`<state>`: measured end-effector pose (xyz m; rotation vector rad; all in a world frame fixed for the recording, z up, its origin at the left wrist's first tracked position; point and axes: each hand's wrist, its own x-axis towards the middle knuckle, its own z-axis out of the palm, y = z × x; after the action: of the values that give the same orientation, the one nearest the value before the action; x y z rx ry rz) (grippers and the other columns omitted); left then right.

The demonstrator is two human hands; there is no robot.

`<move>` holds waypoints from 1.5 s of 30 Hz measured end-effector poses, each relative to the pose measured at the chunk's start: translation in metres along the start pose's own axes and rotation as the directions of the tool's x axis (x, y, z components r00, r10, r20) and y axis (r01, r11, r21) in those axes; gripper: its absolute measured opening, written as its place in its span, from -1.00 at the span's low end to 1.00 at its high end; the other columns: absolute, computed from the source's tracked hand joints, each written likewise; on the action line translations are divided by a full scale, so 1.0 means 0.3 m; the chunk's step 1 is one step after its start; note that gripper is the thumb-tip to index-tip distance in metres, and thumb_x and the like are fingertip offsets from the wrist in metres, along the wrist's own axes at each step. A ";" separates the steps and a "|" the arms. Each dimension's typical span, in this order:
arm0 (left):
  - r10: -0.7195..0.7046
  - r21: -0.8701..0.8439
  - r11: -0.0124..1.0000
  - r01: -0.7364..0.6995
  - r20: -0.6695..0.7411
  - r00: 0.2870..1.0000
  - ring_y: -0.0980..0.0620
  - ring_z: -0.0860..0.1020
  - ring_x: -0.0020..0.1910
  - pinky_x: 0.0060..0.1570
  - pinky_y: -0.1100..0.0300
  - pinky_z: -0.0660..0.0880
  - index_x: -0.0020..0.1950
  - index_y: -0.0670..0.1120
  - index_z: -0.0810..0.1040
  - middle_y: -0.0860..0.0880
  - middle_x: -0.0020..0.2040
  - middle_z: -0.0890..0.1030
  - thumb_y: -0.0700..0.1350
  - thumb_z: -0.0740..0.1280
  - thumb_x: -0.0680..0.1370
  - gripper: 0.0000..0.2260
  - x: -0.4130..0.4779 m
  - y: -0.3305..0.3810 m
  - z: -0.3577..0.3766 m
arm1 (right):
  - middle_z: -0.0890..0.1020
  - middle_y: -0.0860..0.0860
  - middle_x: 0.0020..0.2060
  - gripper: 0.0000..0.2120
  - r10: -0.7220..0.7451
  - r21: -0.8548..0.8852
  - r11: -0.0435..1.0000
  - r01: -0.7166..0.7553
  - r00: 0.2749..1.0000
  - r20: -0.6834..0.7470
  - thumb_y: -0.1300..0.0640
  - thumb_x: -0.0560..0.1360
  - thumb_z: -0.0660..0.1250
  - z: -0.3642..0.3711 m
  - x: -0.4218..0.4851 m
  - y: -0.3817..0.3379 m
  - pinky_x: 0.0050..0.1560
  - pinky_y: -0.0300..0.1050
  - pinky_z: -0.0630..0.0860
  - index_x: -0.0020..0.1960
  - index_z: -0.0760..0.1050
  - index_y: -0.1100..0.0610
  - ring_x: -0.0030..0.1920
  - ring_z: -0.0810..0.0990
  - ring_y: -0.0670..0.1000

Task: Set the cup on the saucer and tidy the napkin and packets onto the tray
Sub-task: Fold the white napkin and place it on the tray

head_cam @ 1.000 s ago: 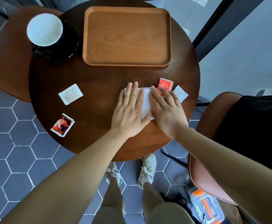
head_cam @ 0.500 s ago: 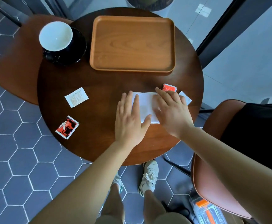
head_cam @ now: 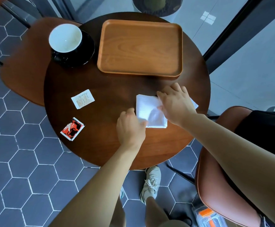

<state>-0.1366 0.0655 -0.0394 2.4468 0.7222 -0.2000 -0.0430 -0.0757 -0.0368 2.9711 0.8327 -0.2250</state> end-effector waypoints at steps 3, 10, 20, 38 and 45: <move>0.028 -0.030 0.999 -0.029 -0.031 0.999 -0.08 0.58 -0.02 -0.17 0.23 0.39 0.16 -0.14 0.58 -0.10 0.05 0.58 -0.11 0.49 0.47 -0.70 -0.005 0.012 -0.001 | 0.58 0.05 0.01 -0.80 0.004 0.022 1.000 -0.004 1.000 -0.004 0.02 0.50 0.40 -0.013 0.006 -0.005 0.07 0.00 0.30 0.06 0.62 0.09 0.10 0.42 0.16; 0.136 -0.150 0.977 -0.153 -0.121 0.983 -0.01 0.61 -0.05 -0.20 0.43 0.39 0.08 -0.10 0.54 -0.07 0.05 0.64 -0.21 0.42 0.52 -0.83 0.012 -0.032 -0.032 | 0.64 0.04 0.10 -0.82 -0.010 0.149 0.989 0.026 0.994 -0.107 0.07 0.44 0.47 0.009 -0.040 0.007 0.06 0.06 0.36 -0.05 0.57 0.14 0.12 0.46 0.16; -0.093 -0.737 0.676 0.017 -0.062 0.994 0.15 0.62 0.06 -0.07 0.35 0.58 0.29 0.04 0.49 0.07 0.10 0.61 -0.21 0.47 0.47 -0.57 0.063 -0.047 -0.110 | 0.56 -0.16 -0.27 -0.80 0.298 0.746 0.642 -0.181 0.954 -0.025 0.12 0.41 0.48 -0.046 -0.070 -0.050 -0.23 -0.11 0.49 -0.08 0.47 0.05 -0.22 0.56 -0.07; 0.053 -0.650 0.758 -0.055 -0.024 0.998 0.21 0.68 -0.05 -0.03 0.20 0.65 0.24 -0.01 0.62 0.15 0.00 0.70 -0.16 0.45 0.50 -0.70 0.082 -0.117 -0.162 | 0.62 -0.12 -0.07 -0.48 0.378 0.906 0.389 -0.168 0.926 0.009 0.10 0.46 0.48 -0.066 -0.081 -0.192 -0.21 -0.40 0.51 0.29 0.29 -0.13 -0.12 0.62 -0.17; 0.280 -0.419 0.835 -0.356 -0.232 0.931 0.10 0.60 -0.16 -0.19 0.33 0.55 0.21 -0.03 0.56 0.01 0.00 0.62 -0.17 0.48 0.49 -0.69 0.140 -0.173 -0.232 | 0.64 -0.14 -0.15 -0.73 0.301 0.810 0.574 -0.118 0.951 -0.075 0.19 0.43 0.48 -0.110 -0.046 -0.248 -0.16 -0.39 0.49 0.10 0.56 0.04 -0.15 0.62 -0.14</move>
<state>-0.1304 0.1596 -0.0195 2.0950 0.3565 0.2768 -0.0892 -0.0163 -0.0027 3.9837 0.4142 -0.3674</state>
